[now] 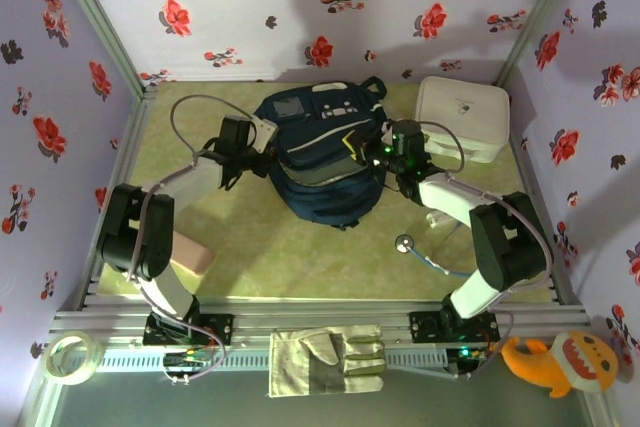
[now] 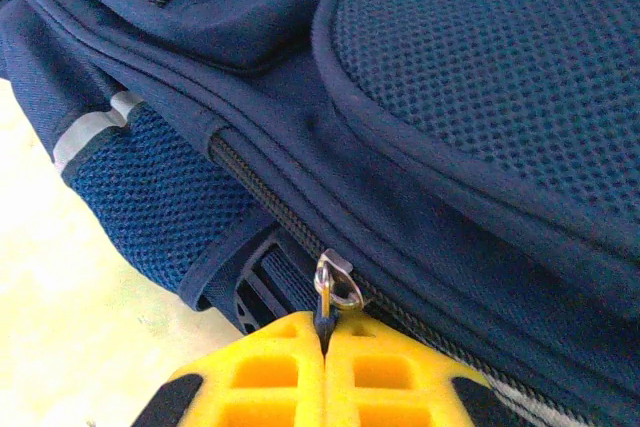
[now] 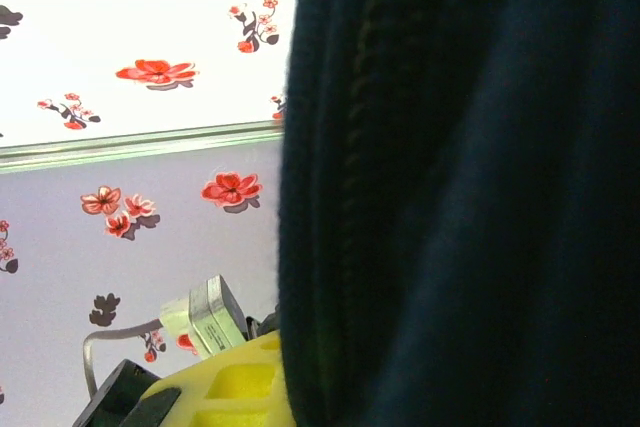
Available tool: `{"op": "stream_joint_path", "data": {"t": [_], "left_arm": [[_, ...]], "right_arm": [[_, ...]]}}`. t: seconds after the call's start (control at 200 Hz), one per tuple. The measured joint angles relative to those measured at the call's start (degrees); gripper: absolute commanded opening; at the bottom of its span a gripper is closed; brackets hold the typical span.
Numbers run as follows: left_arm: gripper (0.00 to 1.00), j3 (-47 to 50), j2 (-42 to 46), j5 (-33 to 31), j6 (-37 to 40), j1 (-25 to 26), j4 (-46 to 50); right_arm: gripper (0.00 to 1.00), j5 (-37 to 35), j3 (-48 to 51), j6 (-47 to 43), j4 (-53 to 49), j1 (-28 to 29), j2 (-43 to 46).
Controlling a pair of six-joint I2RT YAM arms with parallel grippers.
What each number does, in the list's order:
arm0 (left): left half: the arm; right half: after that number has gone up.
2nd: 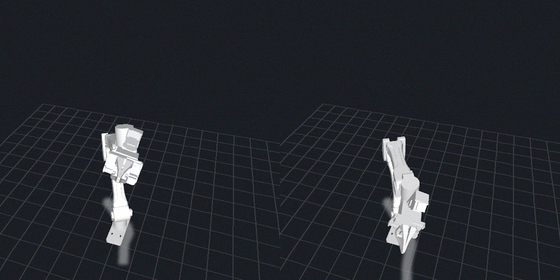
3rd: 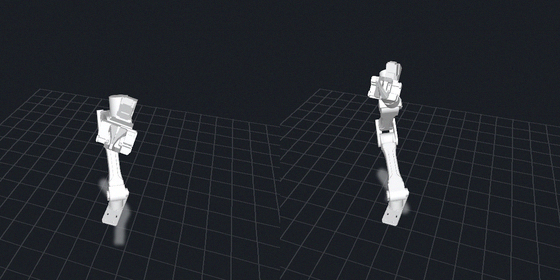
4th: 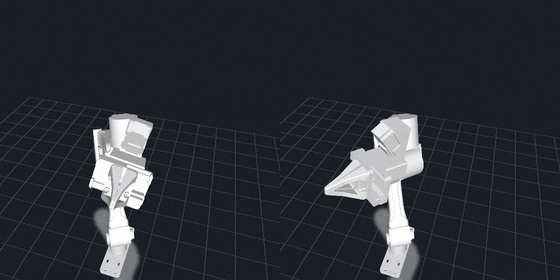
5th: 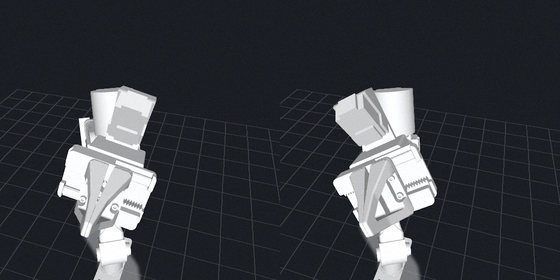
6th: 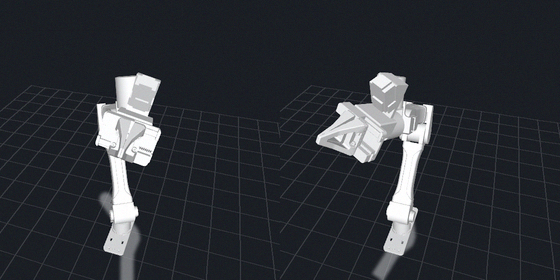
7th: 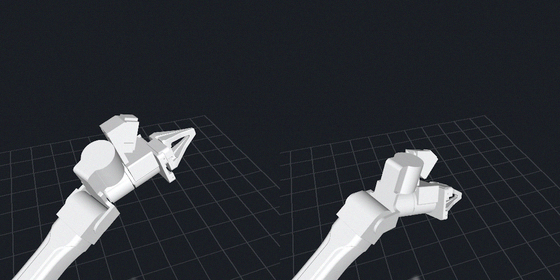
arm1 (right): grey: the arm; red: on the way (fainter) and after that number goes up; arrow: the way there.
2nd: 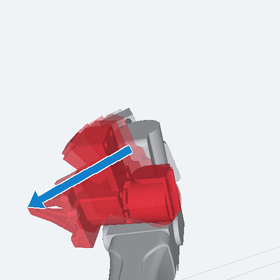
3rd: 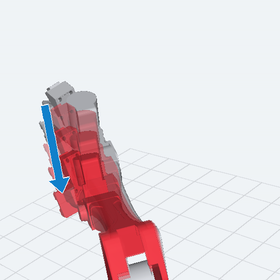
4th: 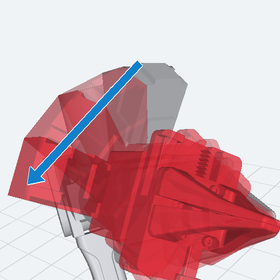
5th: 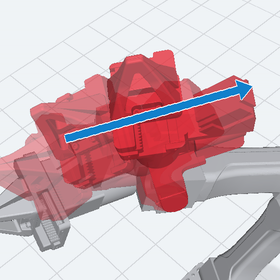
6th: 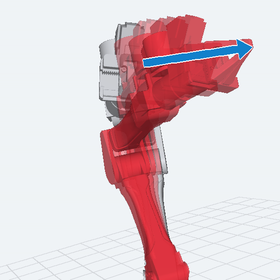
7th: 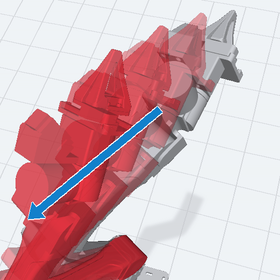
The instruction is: Pack the student bag
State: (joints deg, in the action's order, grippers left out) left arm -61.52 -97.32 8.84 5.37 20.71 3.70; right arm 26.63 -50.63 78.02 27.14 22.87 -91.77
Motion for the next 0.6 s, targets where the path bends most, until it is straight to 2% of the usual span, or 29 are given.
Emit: {"op": "stream_joint_path", "data": {"t": [0.025, 0.23, 0.35, 0.475, 0.56, 0.6], "left_arm": [[0.00, -0.6, -0.6, 0.0, -0.5, -0.2, 0.0], [0.26, -2.2, -2.4, -1.7, -5.4, -0.9, -0.1], [0.51, -1.9, -1.0, -5.5, -11.4, -1.9, 1.2], [0.74, 2.5, 7.0, -9.8, -19.5, -3.1, 3.7], [0.83, 5.4, 14.0, -13.6, -24.8, -3.6, 7.9], [0.88, 6.4, 17.0, -15.3, -27.5, -3.8, 10.3]], "right_arm": [[0.12, -0.2, -0.2, 0.0, 0.0, 0.1, -0.3], [0.12, -2.9, -1.2, 0.6, 1.7, 2.1, -3.3], [0.13, -5.3, -3.1, 0.6, 1.7, 4.2, -6.2], [0.14, -7.3, -6.1, 0.5, 2.2, 5.9, -10.5], [0.17, -7.9, -8.0, 0.3, 2.3, 6.6, -13.2], [0.21, -8.1, -8.5, -0.1, 2.3, 6.8, -14.1]]}}
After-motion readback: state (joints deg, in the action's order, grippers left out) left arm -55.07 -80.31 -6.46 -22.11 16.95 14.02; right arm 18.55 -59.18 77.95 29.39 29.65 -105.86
